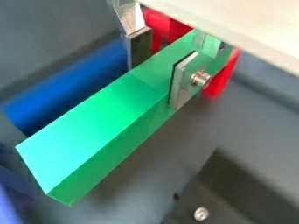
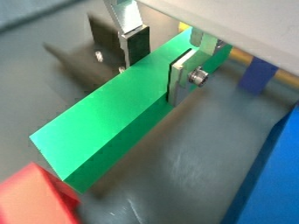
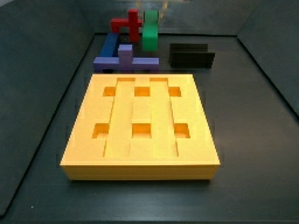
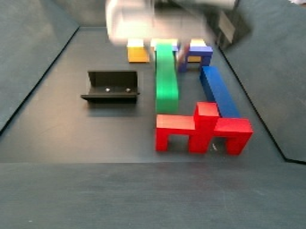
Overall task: Pick up the green object. Move up. Move to above the board. Insert the green object.
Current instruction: Move to above the board.
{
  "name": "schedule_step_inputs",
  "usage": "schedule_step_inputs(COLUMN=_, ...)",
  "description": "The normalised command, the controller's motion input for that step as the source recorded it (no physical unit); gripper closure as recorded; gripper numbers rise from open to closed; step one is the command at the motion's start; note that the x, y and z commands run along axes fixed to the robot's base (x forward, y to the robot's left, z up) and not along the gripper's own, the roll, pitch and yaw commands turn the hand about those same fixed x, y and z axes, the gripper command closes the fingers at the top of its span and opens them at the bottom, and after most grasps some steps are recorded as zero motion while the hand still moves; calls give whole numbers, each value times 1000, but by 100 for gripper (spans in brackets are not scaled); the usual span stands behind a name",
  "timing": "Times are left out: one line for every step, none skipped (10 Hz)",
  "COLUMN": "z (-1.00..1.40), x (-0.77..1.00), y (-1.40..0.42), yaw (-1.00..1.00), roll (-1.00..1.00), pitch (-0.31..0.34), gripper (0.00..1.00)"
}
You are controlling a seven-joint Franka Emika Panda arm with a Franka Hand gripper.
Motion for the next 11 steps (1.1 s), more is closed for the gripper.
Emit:
schedule_step_inputs(z=1400, x=-37, y=0, yaw=-3, roll=-2, pitch=24, gripper=100)
schedule_step_inputs(z=1400, x=-11, y=6, yaw=-2, roll=2, pitch=9, gripper=100)
schedule_step_inputs(z=1400, x=5, y=8, yaw=-2, roll=-1, pitch=27, gripper=100)
schedule_step_inputs(z=1400, x=-10, y=7, yaw=-2, roll=-6, pitch=61, gripper=100)
schedule_step_inputs(z=1400, x=2, y=12, yaw=-2, roll=-3, pitch=50, gripper=100)
schedule_step_inputs(z=555, x=23, y=12, yaw=-3, roll=-4, pitch=58, gripper=100)
schedule_step_inputs(z=200, x=-38, y=-1400, yaw=24, roll=100, pitch=195, gripper=100)
schedule_step_inputs(z=188, x=-41, y=-1400, yaw=31, roll=111, pitch=189, gripper=100)
schedule_step_inputs(z=198, x=-46, y=-1400, yaw=20, roll=112, pitch=124, gripper=100)
schedule_step_inputs(z=194, x=-42, y=-1400, yaw=16, roll=55, pitch=97, gripper=100)
schedule_step_inputs(z=197, x=-34, y=-1400, yaw=14, roll=19, pitch=80, gripper=100)
